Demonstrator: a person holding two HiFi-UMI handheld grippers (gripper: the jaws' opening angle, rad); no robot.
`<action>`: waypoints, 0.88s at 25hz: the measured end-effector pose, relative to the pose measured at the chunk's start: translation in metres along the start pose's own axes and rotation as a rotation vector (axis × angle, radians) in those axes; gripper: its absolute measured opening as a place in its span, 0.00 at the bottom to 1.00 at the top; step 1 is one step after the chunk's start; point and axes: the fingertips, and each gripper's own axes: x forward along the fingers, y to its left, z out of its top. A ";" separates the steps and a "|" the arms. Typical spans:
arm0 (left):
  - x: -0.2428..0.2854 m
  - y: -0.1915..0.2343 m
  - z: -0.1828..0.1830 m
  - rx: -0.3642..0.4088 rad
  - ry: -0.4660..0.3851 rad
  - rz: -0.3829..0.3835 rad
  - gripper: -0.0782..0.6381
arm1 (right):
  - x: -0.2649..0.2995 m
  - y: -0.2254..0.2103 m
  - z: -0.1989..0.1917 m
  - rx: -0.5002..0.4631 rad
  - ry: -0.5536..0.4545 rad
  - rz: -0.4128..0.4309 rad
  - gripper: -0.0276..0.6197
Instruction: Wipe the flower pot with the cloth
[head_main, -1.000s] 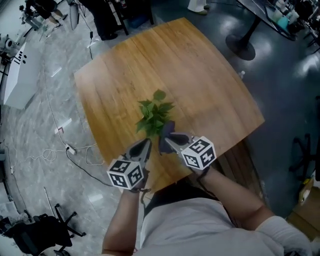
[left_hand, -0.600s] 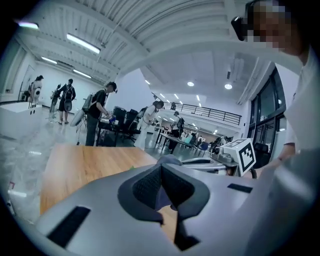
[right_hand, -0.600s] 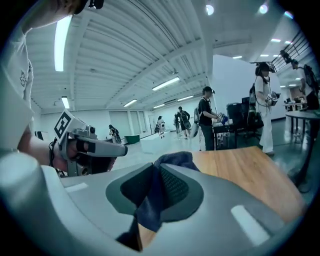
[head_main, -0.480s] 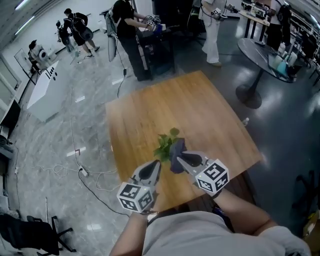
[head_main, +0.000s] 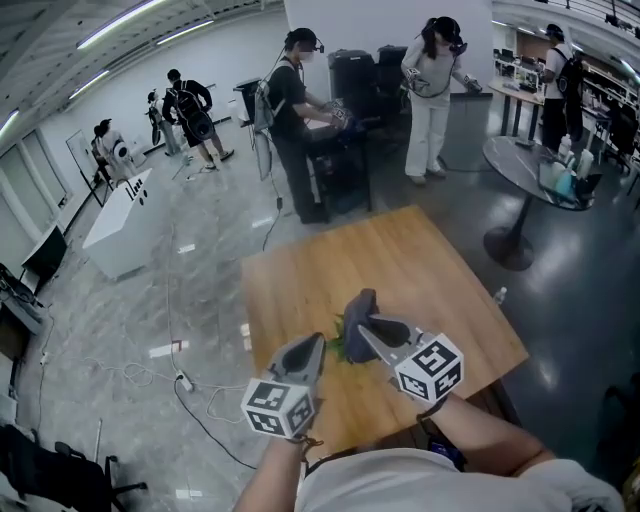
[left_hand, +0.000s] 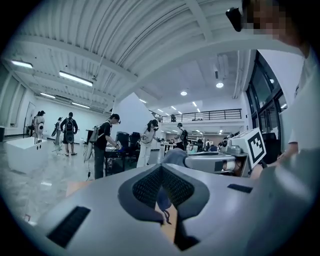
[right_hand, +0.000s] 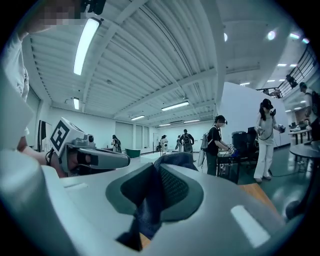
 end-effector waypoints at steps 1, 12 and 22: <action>0.001 -0.002 0.006 0.007 -0.006 0.004 0.12 | -0.001 -0.001 0.004 -0.003 -0.004 0.001 0.11; -0.015 -0.006 0.022 0.021 -0.020 0.003 0.12 | 0.000 0.017 0.022 -0.004 -0.019 -0.002 0.11; -0.017 -0.001 0.026 0.017 -0.030 0.022 0.12 | 0.002 0.017 0.018 0.010 -0.012 -0.024 0.11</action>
